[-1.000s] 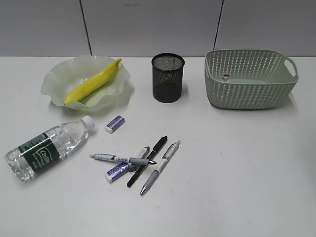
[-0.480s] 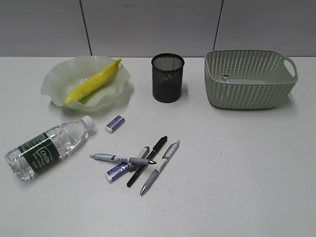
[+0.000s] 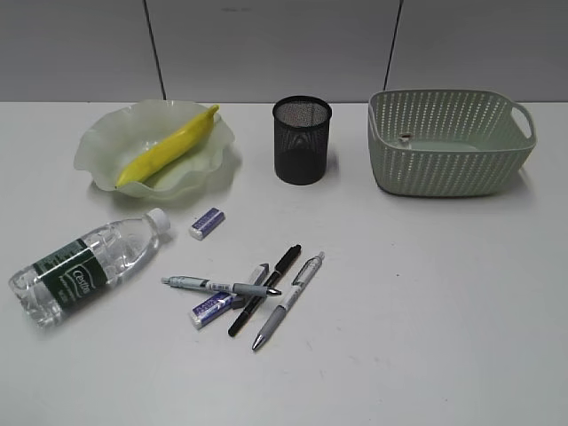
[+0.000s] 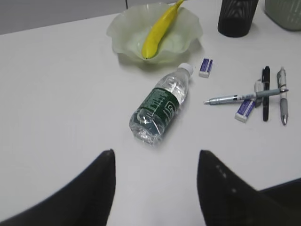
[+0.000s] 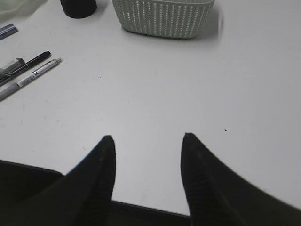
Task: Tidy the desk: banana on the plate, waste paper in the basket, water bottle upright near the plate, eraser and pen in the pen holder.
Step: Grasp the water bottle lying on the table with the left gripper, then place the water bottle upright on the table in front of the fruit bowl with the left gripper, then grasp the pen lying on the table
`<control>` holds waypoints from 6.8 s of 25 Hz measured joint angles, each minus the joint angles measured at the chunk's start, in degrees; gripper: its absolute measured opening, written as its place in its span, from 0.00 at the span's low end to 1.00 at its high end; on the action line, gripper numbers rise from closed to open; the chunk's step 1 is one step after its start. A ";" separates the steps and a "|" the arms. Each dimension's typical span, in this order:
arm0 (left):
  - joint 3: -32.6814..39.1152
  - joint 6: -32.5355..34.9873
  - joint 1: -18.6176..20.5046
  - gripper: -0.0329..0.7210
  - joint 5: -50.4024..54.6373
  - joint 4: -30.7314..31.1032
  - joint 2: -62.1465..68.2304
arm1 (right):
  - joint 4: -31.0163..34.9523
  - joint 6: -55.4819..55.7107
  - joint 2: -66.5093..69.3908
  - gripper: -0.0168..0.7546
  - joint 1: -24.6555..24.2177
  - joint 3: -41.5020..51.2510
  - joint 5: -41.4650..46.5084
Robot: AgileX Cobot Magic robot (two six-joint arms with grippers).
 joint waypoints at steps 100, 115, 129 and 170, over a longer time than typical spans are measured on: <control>2.10 10.75 -8.54 0.69 -81.77 -24.22 84.76 | 0.00 -0.35 -0.25 0.50 0.00 0.53 -0.19; 1.83 10.54 -8.54 0.75 -81.30 -21.97 84.33 | 0.00 -0.35 -0.25 0.50 0.00 0.53 -0.19; 1.74 10.59 -8.20 0.84 -72.63 -21.77 63.46 | 0.00 -0.35 -0.25 0.50 0.00 0.53 -0.19; -0.13 5.03 2.35 0.63 0.55 -4.85 -3.34 | 13.41 -12.87 35.60 0.50 0.00 -11.40 -8.76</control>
